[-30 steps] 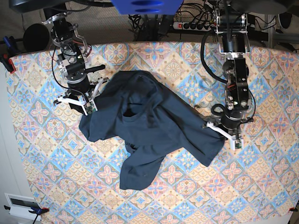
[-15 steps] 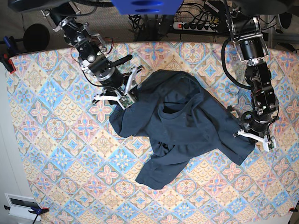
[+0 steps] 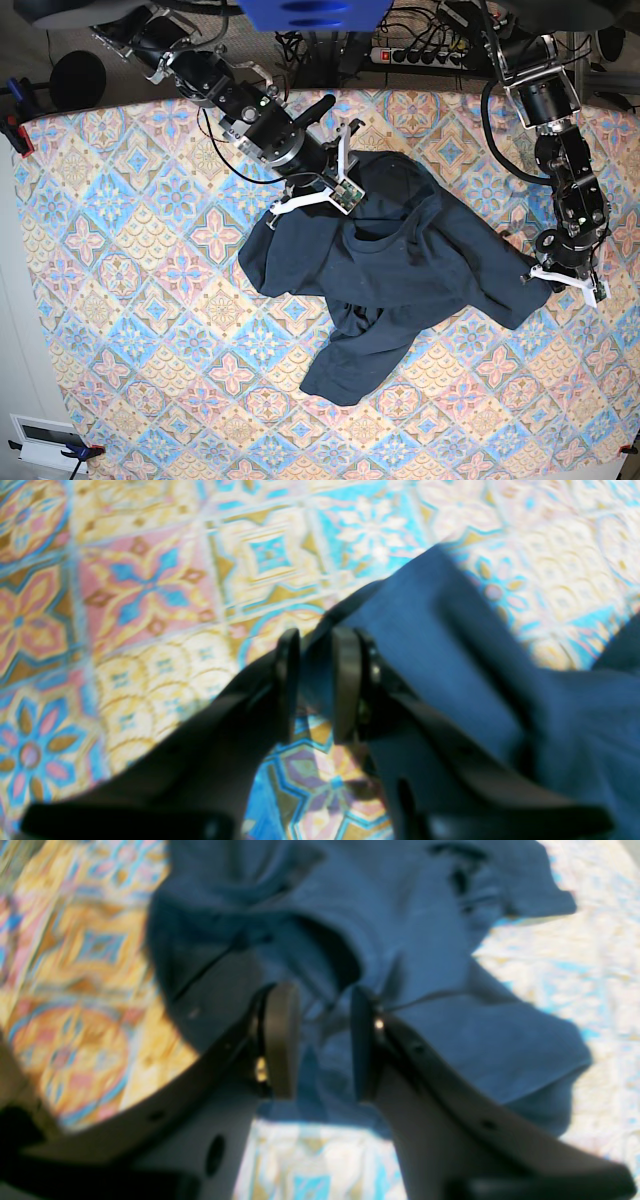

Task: Layout the t-shirt on the table in an organized manner, then fold the t-shirt properly
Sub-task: 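Pull the shirt with the left gripper while the right gripper regrasps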

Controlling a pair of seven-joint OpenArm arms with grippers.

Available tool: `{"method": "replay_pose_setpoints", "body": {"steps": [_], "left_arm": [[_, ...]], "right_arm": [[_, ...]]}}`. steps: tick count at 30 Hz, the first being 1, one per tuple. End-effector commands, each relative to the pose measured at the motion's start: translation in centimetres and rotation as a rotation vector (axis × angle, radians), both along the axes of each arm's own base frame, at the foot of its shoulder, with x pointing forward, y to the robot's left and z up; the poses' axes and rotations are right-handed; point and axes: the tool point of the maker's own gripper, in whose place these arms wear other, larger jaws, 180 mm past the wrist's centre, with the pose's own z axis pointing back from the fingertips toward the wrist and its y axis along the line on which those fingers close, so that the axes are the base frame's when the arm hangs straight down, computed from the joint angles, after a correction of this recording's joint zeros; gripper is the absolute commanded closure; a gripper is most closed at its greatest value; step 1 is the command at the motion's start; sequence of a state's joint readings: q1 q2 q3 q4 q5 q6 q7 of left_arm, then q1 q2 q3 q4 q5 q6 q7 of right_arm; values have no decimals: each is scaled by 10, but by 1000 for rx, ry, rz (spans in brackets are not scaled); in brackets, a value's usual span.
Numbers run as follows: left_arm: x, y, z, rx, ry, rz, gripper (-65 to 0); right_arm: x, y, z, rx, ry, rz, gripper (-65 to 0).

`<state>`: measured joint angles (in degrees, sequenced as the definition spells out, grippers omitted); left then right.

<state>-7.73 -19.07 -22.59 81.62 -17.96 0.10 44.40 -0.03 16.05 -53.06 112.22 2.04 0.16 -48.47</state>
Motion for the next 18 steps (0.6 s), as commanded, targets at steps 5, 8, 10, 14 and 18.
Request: {"method": "replay_pose_setpoints", "body": {"steps": [5,8,10,14,18], "left_arm": [[4,13,18,42,-41,17,-127],[0,11,13,39,-29,15,-127],[0,10,12,35,-28,13,-127],[0,9,11,31,-28,11,-127],[-4,9,6,31,-18,10,-127]], "right_arm": [[-2,3,-3,-11,1,17,-231],[4,-5,-6,-27,3,-7,-298],[11,-12,-9,-36,4,-32,-333],[24,-32,-26,-79,29,-96,-355],[41,-51,-31,-128,10,-121,-354]]}}
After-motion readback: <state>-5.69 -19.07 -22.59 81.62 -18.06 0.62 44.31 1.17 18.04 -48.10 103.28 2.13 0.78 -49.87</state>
